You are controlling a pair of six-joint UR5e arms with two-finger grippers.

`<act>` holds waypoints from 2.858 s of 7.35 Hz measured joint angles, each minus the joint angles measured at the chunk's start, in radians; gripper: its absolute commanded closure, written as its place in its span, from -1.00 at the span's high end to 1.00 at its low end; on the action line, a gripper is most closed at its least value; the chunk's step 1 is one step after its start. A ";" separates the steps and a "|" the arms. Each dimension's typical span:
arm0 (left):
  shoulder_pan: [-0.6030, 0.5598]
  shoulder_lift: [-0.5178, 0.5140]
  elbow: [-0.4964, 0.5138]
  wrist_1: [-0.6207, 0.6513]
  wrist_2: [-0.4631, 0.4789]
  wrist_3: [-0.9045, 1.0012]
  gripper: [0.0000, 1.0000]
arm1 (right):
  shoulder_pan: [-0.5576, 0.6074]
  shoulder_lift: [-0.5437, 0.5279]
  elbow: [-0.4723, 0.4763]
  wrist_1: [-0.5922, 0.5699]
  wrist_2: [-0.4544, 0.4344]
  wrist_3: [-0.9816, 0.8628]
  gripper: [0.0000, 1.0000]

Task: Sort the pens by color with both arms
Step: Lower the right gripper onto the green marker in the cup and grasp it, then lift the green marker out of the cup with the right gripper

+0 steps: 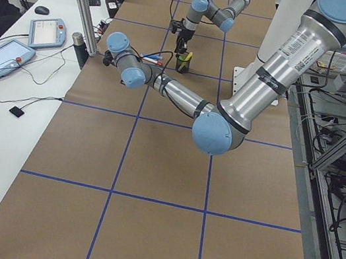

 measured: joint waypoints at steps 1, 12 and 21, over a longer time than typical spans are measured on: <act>0.000 0.000 -0.001 0.000 0.000 0.000 0.17 | 0.000 0.001 0.000 0.000 0.000 0.000 -0.31; 0.008 -0.002 0.004 0.000 0.001 0.000 0.16 | 0.006 0.021 0.022 -0.059 0.008 0.000 -0.78; 0.015 -0.008 0.000 0.000 0.011 -0.014 0.15 | 0.184 0.315 -0.159 -0.291 0.138 0.077 -0.78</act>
